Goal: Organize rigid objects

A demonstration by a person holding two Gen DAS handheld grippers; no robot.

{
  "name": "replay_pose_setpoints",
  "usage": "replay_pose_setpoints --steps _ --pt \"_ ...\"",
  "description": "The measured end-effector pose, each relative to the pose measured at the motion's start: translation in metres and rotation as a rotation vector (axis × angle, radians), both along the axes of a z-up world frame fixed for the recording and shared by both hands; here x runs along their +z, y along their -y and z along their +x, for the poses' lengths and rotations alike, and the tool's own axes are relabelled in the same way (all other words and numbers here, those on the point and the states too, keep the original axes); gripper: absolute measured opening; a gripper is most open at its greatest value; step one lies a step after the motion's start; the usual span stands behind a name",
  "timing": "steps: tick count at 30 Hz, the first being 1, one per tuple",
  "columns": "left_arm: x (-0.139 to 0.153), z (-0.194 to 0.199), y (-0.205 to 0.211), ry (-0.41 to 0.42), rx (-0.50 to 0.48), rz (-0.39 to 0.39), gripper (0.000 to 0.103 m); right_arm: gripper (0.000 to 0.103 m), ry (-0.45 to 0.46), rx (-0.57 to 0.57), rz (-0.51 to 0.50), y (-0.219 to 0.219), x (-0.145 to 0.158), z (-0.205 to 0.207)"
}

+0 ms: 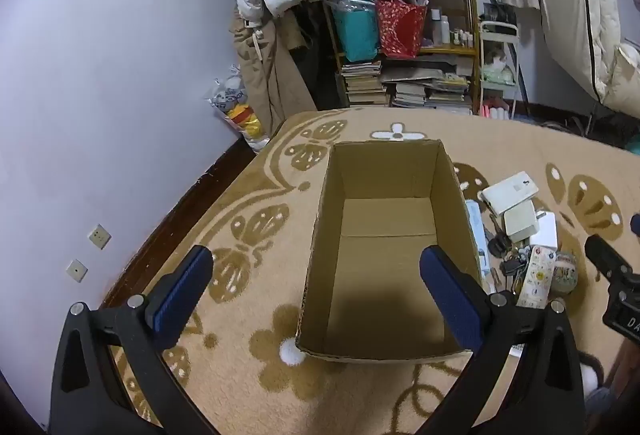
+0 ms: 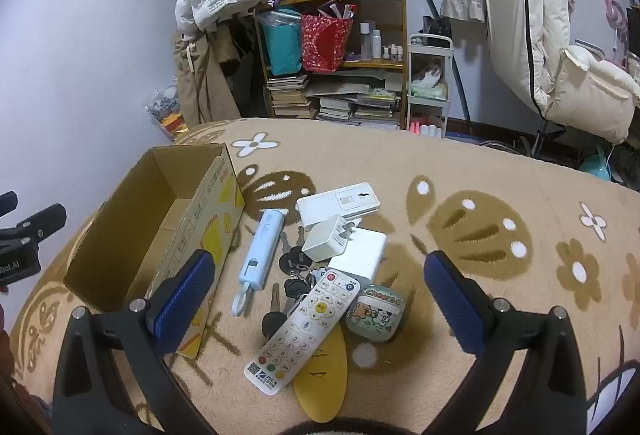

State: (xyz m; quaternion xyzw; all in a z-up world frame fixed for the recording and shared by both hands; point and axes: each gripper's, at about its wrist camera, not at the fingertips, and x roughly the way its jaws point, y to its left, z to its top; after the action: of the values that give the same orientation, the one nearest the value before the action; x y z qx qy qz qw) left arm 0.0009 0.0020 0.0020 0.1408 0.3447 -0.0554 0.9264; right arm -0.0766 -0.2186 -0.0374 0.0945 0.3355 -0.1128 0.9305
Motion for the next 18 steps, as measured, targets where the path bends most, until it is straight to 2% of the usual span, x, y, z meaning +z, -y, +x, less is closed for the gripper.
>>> replay_pose_setpoints --steps 7,18 --pt "0.006 -0.004 -0.009 0.010 -0.006 -0.014 0.102 0.103 0.003 0.000 -0.007 -0.001 0.000 0.000" --pt "0.001 -0.004 0.003 0.023 -0.010 0.020 0.102 0.103 -0.001 0.003 -0.005 -0.001 -0.002 0.001"
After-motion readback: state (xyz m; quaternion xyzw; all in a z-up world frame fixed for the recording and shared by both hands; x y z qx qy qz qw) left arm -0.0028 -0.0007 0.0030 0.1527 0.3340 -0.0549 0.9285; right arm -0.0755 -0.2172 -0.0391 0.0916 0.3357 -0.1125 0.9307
